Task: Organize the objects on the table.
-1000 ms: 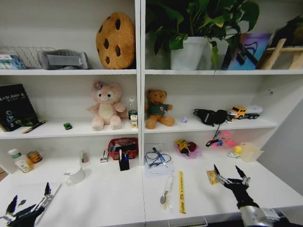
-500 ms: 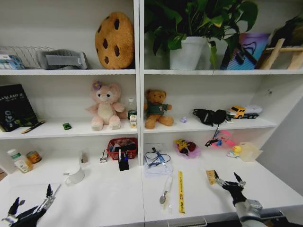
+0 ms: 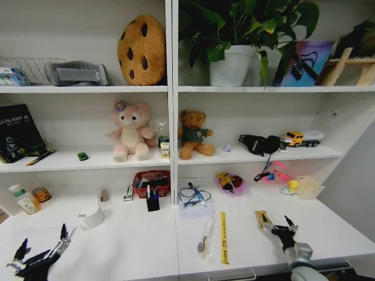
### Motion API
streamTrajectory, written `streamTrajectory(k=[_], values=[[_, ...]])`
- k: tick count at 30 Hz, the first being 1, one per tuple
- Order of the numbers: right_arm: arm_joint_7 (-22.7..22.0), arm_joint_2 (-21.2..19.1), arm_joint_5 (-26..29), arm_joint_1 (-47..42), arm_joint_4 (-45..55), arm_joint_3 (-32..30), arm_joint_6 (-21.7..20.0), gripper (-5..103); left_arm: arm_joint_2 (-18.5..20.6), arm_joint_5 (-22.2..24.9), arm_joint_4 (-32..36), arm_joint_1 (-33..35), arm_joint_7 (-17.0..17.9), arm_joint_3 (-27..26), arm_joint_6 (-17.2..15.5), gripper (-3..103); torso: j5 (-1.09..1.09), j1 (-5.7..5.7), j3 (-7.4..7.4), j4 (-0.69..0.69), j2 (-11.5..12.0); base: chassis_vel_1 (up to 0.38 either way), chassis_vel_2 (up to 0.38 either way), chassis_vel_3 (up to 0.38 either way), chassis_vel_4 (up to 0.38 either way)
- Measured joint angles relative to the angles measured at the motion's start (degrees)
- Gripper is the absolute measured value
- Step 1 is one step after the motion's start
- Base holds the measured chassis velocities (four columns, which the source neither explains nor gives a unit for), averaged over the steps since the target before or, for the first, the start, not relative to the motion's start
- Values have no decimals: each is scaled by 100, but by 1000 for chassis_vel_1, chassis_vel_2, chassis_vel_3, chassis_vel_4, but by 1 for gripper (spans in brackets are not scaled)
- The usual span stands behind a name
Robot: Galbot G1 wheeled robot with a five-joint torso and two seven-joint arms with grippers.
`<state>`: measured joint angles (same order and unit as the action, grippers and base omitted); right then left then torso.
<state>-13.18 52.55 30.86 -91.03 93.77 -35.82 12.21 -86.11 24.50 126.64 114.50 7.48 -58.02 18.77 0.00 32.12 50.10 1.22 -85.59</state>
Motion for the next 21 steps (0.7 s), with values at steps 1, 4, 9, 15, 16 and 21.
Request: streamTrajectory(k=[1, 4, 9, 15, 16, 21], values=[[21, -22, 18, 81, -52, 44, -32, 99, -4, -3, 0, -3, 4, 0, -3, 100, 0, 0, 0, 0, 0, 0, 0, 0, 0], [91, -54, 82, 232, -172, 143, -80, 92, -9, -4, 0, 1, 6, -9, -3, 100, 0, 0, 0, 0, 0, 0, 0, 0, 0], [176, -62, 113, 367, -289, 281, -120, 71, -16, 6, 2, 14, 9, -30, 1, 100, 0, 0, 0, 0, 0, 0, 0, 0, 0], [185, -32, 47, 357, -268, 314, -120, 49, -23, 33, 15, 22, 13, -45, 18, 100, 0, 0, 0, 1, 0, 0, 0, 0, 0], [186, -26, 31, 345, -253, 313, -112, 44, -24, 35, 15, 25, 13, -45, 23, 100, 0, 0, 0, 1, 0, 0, 0, 0, 0], [190, -6, 2, 271, -203, 276, -52, 27, -32, 40, 39, 26, 15, -37, 28, 100, 0, 0, 0, 1, 0, 0, 0, 0, 0]])
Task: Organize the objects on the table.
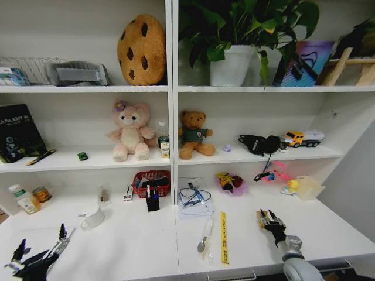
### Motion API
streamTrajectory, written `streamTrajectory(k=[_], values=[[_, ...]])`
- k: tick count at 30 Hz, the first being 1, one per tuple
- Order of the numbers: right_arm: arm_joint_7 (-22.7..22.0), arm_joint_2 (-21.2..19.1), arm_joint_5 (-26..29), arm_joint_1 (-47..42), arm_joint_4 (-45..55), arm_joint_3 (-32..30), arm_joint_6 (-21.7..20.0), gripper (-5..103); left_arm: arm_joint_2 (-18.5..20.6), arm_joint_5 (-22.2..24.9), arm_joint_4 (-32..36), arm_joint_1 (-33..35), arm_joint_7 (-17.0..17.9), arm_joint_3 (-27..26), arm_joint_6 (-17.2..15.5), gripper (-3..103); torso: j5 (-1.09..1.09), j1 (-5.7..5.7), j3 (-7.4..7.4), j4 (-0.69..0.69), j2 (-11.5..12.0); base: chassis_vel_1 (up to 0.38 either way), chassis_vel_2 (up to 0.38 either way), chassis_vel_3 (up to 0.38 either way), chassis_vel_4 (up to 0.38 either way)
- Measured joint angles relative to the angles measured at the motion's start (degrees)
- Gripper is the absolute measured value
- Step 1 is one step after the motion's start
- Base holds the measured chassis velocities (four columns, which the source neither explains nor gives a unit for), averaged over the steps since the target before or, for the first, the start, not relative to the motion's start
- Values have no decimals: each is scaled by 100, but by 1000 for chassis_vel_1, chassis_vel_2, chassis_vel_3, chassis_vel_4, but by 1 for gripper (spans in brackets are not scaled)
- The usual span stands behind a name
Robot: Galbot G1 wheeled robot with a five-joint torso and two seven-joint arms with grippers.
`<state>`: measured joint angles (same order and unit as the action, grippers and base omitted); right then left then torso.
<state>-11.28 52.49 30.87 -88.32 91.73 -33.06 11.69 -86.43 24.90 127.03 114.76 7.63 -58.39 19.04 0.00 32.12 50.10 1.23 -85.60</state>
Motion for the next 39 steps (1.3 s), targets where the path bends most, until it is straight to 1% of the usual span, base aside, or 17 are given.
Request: streamTrajectory(k=[1, 3, 4, 5, 7, 13, 16, 21, 23, 25, 28, 29, 31, 33, 34, 35, 39], values=[[0, 2, -1, -22, 19, -10, 2, 22, -3, 3, 5, 1, 1, 0, 5, 100, 0, 0, 0, 0, 0, 0, 0, 0, 0], [0, 4, -1, -37, 34, -17, 2, 22, -5, 4, 6, 5, 1, 0, 11, 100, 0, 0, 0, 0, 0, 0, 0, 0, 0], [3, 6, -1, -60, 57, -32, 7, 17, -7, 8, 9, 15, 1, -1, 21, 100, 0, 0, 0, 0, 0, 0, 0, 0, 0], [10, 7, -2, -93, 100, -55, 23, 6, -8, 23, 12, 36, 1, -9, 42, 100, 0, 0, 0, 0, 0, 0, 0, 0, 0], [10, 7, -1, -104, 122, -64, 31, 2, -9, 33, 12, 49, 1, -17, 55, 100, 0, 0, 0, 0, 0, 0, 0, 0, 0], [5, -43, 62, -150, 395, -161, 57, 0, -5, 95, 12, 68, -1, -64, 84, 100, 0, 0, 0, 1, 0, 0, 0, 0, 0], [-12, -146, 205, -62, 794, -222, -53, 0, -2, 104, 27, 65, -2, -69, 85, 100, -1, 0, 0, 0, 0, 0, 0, 0, 0], [-24, -286, 330, 304, 939, -106, -204, 0, -7, 104, 62, 60, -2, -67, 81, 100, -1, 0, 0, 0, 0, 0, 0, 0, 0], [-31, -411, 421, 787, 798, 182, -289, 0, -8, 105, 66, 59, -1, -64, 66, 100, 0, 0, 0, -2, 0, 0, 0, 0, 0], [-31, -426, 432, 841, 771, 222, -293, 0, -9, 105, 66, 60, 0, -64, 62, 100, 0, 0, 1, -2, 0, 0, 0, 0, 0], [-10, -568, 565, 1670, 310, 854, -334, 0, 0, 105, 75, 48, 10, -78, -1, 100, 0, 0, 0, 1, 0, 0, 0, 0, 0], [-10, -568, 565, 1670, 310, 854, -334, 0, 0, 105, 75, 48, 10, -78, -1, 100, 0, 0, 0, 1, 0, 0, 0, 0, 0], [12, -571, 596, 2294, -87, 1347, -335, 0, 9, 95, 75, 18, 41, -83, -51, 100, 0, 0, 1, -2, 0, 0, 0, 0, 0], [22, -563, 610, 2471, -204, 1486, -335, 0, 9, 89, 73, 6, 51, -83, -71, 100, 1, 0, 1, -2, 0, 0, 0, 0, 0], [47, -522, 651, 2842, -468, 1796, -334, 0, 0, 67, 66, -20, 72, -77, -105, 100, 0, 0, 1, -1, 0, 0, 0, 0, 0], [47, -522, 651, 2842, -468, 1796, -334, 0, 0, 67, 66, -20, 72, -77, -105, 100, 0, 0, 1, -1, 0, 0, 0, 0, 0], [76, -377, 691, 3637, -1114, 2493, -331, 0, -28, -12, 52, -76, 106, -45, -186, 100, -1, 1, 1, -1, 1, 0, 0, 0, 0]])
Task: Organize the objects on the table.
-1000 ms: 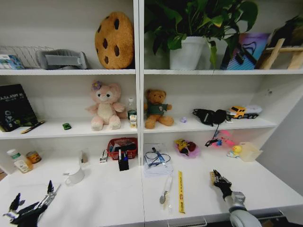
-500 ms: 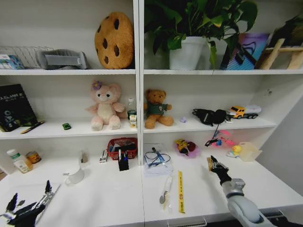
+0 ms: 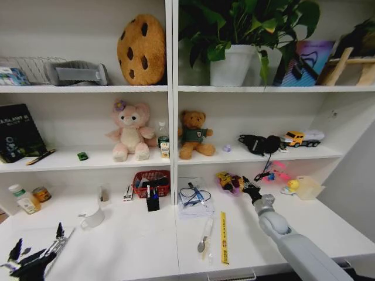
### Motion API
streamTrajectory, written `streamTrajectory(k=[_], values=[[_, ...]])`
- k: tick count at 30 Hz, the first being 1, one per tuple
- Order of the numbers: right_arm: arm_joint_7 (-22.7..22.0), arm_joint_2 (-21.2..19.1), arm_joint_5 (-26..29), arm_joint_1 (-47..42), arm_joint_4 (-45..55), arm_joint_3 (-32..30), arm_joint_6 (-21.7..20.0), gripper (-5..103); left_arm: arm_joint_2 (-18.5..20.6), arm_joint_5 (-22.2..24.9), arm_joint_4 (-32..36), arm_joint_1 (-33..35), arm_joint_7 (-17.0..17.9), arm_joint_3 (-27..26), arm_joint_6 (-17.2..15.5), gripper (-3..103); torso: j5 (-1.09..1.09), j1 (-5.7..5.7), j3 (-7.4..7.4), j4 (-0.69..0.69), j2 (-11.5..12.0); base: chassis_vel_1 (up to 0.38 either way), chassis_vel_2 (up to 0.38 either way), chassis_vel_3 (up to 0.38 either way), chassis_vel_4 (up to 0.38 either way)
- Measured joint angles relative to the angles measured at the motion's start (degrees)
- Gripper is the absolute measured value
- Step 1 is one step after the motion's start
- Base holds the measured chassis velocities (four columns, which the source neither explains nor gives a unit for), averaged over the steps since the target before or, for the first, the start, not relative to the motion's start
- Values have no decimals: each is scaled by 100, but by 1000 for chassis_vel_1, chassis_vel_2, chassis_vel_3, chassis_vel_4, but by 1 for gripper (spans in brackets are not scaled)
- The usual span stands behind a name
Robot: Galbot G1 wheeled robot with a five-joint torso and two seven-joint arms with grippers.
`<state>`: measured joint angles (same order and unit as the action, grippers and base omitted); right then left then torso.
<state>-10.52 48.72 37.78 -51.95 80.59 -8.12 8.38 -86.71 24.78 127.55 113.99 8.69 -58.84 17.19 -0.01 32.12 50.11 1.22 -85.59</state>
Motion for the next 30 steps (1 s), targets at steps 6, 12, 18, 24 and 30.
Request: streamTrajectory(k=[6, 12, 18, 24, 30], values=[[2, 95, -9, 371, -346, 234, 15, 0, -7, -16, -10, -32, 21, -1, -43, 100, 0, 0, 0, 1, 0, 0, 0, 0, 0], [-57, 82, -107, 321, -465, 78, 59, 20, -21, -90, -42, -62, 29, 48, -57, 100, 1, 0, -1, 2, -1, 0, 0, 0, 0], [-50, -20, -206, -296, 70, -403, 92, 42, -14, -113, -22, -76, 33, 52, -64, 100, 1, 0, -1, 0, -1, 0, 0, 0, 0], [19, -363, -491, -1601, 1261, -1092, 344, 59, 27, 4, 18, -39, 34, -43, -37, 100, 1, 0, -1, 3, -1, 0, 0, 0, 0], [24, -528, -602, -2408, 1925, -1579, 484, 81, 42, 87, 9, -10, 24, -93, 6, 100, 0, -1, -2, 3, -1, 0, 0, 0, 0]])
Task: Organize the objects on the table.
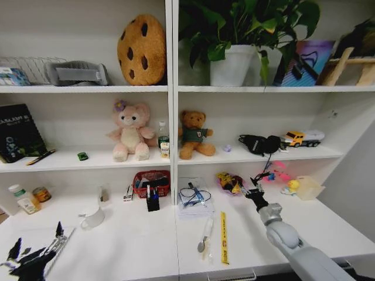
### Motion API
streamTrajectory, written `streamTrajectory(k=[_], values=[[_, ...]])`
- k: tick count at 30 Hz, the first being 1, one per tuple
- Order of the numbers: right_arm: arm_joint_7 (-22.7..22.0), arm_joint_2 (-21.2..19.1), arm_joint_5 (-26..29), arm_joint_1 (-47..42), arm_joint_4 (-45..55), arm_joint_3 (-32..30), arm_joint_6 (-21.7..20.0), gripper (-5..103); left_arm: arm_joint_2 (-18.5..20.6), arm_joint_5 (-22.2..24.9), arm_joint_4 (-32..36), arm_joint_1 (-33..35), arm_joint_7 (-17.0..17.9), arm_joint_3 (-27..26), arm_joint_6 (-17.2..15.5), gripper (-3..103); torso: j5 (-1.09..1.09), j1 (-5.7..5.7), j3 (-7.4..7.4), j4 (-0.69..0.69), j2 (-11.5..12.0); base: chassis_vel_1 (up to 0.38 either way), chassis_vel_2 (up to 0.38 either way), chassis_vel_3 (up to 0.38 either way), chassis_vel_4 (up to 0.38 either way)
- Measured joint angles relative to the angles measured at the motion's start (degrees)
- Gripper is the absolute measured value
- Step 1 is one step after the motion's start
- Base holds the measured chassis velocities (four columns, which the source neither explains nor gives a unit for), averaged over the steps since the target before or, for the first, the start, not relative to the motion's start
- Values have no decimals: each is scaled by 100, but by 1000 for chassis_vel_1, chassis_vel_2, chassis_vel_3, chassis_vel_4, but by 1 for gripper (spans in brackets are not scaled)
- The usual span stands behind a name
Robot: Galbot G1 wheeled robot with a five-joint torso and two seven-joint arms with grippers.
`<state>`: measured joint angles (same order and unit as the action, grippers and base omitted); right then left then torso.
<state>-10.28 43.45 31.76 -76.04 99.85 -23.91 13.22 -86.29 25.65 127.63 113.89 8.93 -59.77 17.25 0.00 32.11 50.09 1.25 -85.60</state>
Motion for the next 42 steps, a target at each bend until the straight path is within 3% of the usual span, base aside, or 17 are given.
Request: streamTrajectory(k=[1, 2, 4, 5, 12, 15, 19, 26, 29, 42], values=[[0, 0, 0, 0, 0, 0, 0, 81, 0, 0, 0, 0, 0, 0, 0, 100, 0, 0, 0, 0, 0, 0, 0, 0, 0], [35, -13, -62, -518, 410, -403, 34, 91, 3, 51, -18, 21, -15, -27, 26, 100, 0, 0, 0, -1, 0, 0, 0, 0, 0], [34, 51, -87, -923, 699, -759, 47, 91, 11, 102, -27, 30, -21, -59, 41, 100, -2, 0, 0, -4, 0, 0, 0, 0, 0], [35, 228, -96, -1603, 1095, -1290, 112, 98, 69, 215, -38, 55, -30, -162, 65, 100, 2, 0, 0, -3, 0, 0, 0, 0, 0], [53, 728, -127, -2922, 1855, -2412, 452, 100, 270, 470, -120, 95, -25, -398, 87, 100, -1, 0, 0, -1, 0, 0, 0, 0, 0], [53, 874, -184, -3108, 1991, -2531, 549, 100, 304, 488, -134, 105, -23, -413, 91, 100, -1, 0, 0, -2, 0, 0, 0, 0, 0], [44, 1371, -474, -3454, 2163, -2602, 826, 100, 385, 513, -169, 110, -26, -389, 120, 100, 0, 0, 0, -1, 0, 0, 0, 0, 0], [130, 1591, -543, -3506, 2200, -2614, 937, 100, 515, 559, -191, 164, -76, -399, 197, 100, -1, 0, 1, -3, 0, 0, 0, 0, 0], [188, 1743, -533, -3488, 2119, -2610, 1012, 100, 741, 660, -368, 236, -151, -516, 335, 100, 0, 0, 1, -2, 0, 0, 0, 0, 0], [-227, 1719, -869, -3253, 2099, -2585, 903, 100, 702, 480, -388, 104, -104, -417, 227, 100, 0, 1, 1, -2, 1, 0, 0, 0, 0]])
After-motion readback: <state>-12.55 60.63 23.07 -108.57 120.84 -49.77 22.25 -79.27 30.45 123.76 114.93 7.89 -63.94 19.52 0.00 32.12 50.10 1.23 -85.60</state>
